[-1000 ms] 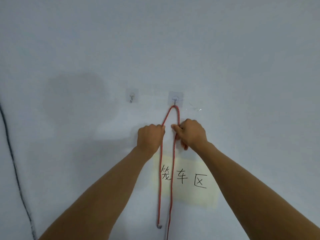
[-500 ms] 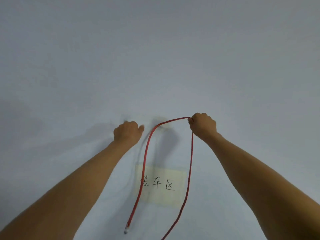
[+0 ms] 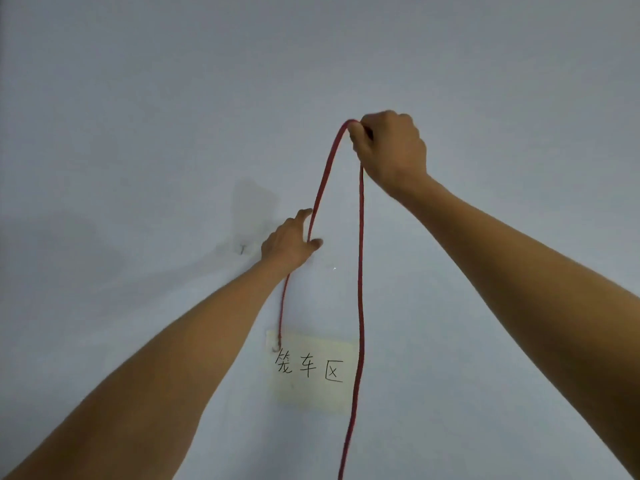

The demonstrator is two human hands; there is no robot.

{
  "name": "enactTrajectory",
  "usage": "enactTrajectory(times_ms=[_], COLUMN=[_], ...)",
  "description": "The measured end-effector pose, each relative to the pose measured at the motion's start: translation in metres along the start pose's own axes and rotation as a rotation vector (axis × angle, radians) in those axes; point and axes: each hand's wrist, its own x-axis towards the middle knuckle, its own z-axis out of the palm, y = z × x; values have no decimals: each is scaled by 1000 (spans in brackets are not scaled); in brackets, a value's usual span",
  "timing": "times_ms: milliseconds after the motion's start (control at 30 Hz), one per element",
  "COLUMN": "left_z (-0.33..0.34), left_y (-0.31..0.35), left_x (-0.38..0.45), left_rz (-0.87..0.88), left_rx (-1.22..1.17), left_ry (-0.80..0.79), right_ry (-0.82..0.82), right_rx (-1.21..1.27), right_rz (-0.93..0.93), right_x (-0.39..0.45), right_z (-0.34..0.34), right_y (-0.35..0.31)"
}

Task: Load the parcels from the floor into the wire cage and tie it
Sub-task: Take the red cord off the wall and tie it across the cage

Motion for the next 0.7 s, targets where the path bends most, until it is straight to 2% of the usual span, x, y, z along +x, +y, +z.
enactTrajectory(times_ms=[133, 200, 233, 267, 333, 400, 467, 500, 600, 700], left_z=[2, 1, -2, -7, -18, -34, -56, -68, -106, -145], left_y=[42, 59, 65, 72, 81, 90, 93, 92, 84, 78], left_x=[28, 37, 41, 43, 42, 45, 45, 45, 44, 48], left_rz=[50, 62, 67, 70, 101, 175, 230, 235, 231, 212], left_rx=[-168, -332, -437, -528, -561, -457, -252, -158, 5, 50], left_ry=[4, 9, 17, 28, 72, 174, 353, 421, 531, 664], right_ry=[159, 237, 226, 184, 53, -207, -532, -615, -665, -701], right_rx=[219, 403, 486, 510, 359, 165, 12, -63, -208, -257], right_rz=[-65, -78, -34, 7, -49, -141, -83, -46, 61, 114], right_x=[37, 45, 46, 47, 47, 40, 29, 21, -8, -40], right_z=[-61, -80, -85, -88, -91, -86, -66, -50, 5, 45], right_y=[12, 18, 19, 20, 22, 31, 43, 51, 72, 81])
